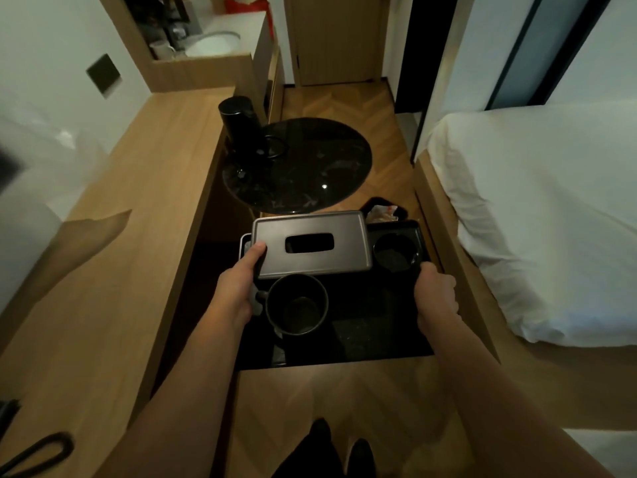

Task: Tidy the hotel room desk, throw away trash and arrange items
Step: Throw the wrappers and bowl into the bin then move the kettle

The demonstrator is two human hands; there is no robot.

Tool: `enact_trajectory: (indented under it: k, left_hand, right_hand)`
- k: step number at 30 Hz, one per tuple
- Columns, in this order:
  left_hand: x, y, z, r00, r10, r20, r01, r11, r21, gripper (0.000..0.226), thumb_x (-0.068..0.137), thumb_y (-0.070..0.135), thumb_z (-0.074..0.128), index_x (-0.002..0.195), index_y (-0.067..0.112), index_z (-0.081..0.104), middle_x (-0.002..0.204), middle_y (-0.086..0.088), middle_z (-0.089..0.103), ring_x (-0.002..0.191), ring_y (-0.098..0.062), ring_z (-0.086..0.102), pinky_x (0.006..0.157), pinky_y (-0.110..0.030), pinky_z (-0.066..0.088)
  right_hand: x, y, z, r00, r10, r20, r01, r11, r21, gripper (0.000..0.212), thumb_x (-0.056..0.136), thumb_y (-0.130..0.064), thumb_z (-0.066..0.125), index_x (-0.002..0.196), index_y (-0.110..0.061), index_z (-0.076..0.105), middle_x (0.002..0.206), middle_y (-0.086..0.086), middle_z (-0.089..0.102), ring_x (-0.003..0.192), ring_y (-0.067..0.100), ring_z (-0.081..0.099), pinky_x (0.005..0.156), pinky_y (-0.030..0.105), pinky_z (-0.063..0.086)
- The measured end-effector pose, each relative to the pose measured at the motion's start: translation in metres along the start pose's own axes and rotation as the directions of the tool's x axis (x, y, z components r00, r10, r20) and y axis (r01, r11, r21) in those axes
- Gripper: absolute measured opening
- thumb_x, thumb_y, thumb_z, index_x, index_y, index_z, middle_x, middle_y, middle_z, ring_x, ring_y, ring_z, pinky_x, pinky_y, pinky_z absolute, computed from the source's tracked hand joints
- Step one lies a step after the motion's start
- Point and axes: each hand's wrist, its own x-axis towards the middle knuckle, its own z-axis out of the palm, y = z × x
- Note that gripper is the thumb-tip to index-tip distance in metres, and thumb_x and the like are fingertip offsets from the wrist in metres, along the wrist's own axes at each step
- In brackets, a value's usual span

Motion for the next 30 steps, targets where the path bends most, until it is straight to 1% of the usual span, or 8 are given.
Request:
enact_trajectory:
  k: [4,7,12,17,19,22,26,30]
  left_hand:
    - [0.048,0.023,0.032,1.000,-0.021,0.007,0.021,1.000,-0.002,0.041,0.082,0.044,0.080,0.106,0.012,0.070,0.090,-0.010,0.079,0.087,-0.030,0.075,0.077,-0.041,0.060]
    - [0.087,0.044,0.057,0.999,-0.033,0.010,0.033,0.999,-0.004,0.036,0.084,0.041,0.079,0.102,0.012,0.069,0.096,-0.012,0.076,0.088,-0.031,0.074,0.074,-0.039,0.059]
    - [0.150,0.093,0.096,0.999,-0.040,0.031,0.040,0.999,-0.003,0.031,0.085,0.041,0.078,0.093,0.014,0.066,0.096,-0.012,0.073,0.087,-0.030,0.072,0.074,-0.038,0.058]
    - [0.206,0.140,0.132,0.998,-0.023,0.061,0.022,1.000,0.023,0.037,0.083,0.042,0.080,0.101,0.012,0.067,0.101,-0.012,0.075,0.090,-0.031,0.074,0.075,-0.039,0.060]
    - [0.227,0.154,0.146,0.997,-0.024,0.069,0.021,0.999,0.044,0.038,0.082,0.043,0.080,0.100,0.012,0.067,0.102,-0.012,0.074,0.092,-0.031,0.073,0.081,-0.040,0.060]
    - [0.259,0.167,0.168,0.996,-0.037,0.079,0.031,0.997,0.069,0.035,0.083,0.044,0.079,0.097,0.014,0.066,0.100,-0.011,0.073,0.094,-0.031,0.072,0.083,-0.041,0.059]
    - [0.308,0.180,0.198,0.996,-0.051,0.073,0.046,0.996,0.080,0.053,0.078,0.047,0.082,0.113,0.011,0.067,0.107,-0.012,0.074,0.097,-0.033,0.073,0.089,-0.046,0.059]
    - [0.354,0.197,0.227,0.997,-0.053,0.065,0.046,0.995,0.094,0.050,0.080,0.048,0.080,0.113,0.012,0.070,0.106,-0.012,0.076,0.097,-0.032,0.073,0.080,-0.041,0.060]
  right_hand:
    - [0.041,-0.037,0.023,0.999,0.036,-0.011,-0.036,0.999,0.022,0.060,0.095,-0.052,0.040,0.141,-0.014,0.037,0.122,0.013,0.048,0.114,0.035,0.045,0.107,0.052,0.034]
    - [0.074,-0.068,0.048,0.999,0.044,-0.032,-0.042,0.997,0.057,0.060,0.092,-0.053,0.042,0.138,-0.014,0.040,0.106,0.008,0.044,0.105,0.031,0.046,0.105,0.053,0.037]
    - [0.119,-0.132,0.085,0.997,0.050,-0.063,-0.045,0.996,0.076,0.068,0.084,-0.057,0.041,0.138,-0.015,0.040,0.118,0.012,0.053,0.109,0.036,0.051,0.102,0.054,0.040]
    - [0.162,-0.183,0.115,0.994,0.092,-0.061,-0.084,0.989,0.123,0.073,0.075,-0.061,0.040,0.137,-0.020,0.040,0.116,0.012,0.053,0.108,0.037,0.052,0.101,0.056,0.041]
    - [0.175,-0.198,0.123,0.993,0.097,-0.060,-0.088,0.987,0.136,0.072,0.076,-0.059,0.041,0.137,-0.020,0.040,0.117,0.011,0.053,0.108,0.036,0.052,0.101,0.056,0.041]
    - [0.201,-0.220,0.136,0.992,0.101,-0.072,-0.091,0.988,0.128,0.066,0.085,-0.055,0.042,0.138,-0.017,0.040,0.118,0.011,0.053,0.111,0.036,0.051,0.103,0.055,0.039]
    - [0.246,-0.251,0.156,0.990,0.118,-0.076,-0.109,0.988,0.112,0.069,0.086,-0.055,0.041,0.144,-0.017,0.035,0.133,0.014,0.051,0.118,0.037,0.049,0.105,0.056,0.038]
    - [0.292,-0.285,0.178,0.989,0.126,-0.072,-0.120,0.989,0.087,0.060,0.090,-0.051,0.045,0.140,-0.017,0.038,0.128,0.013,0.053,0.113,0.035,0.052,0.103,0.055,0.040]
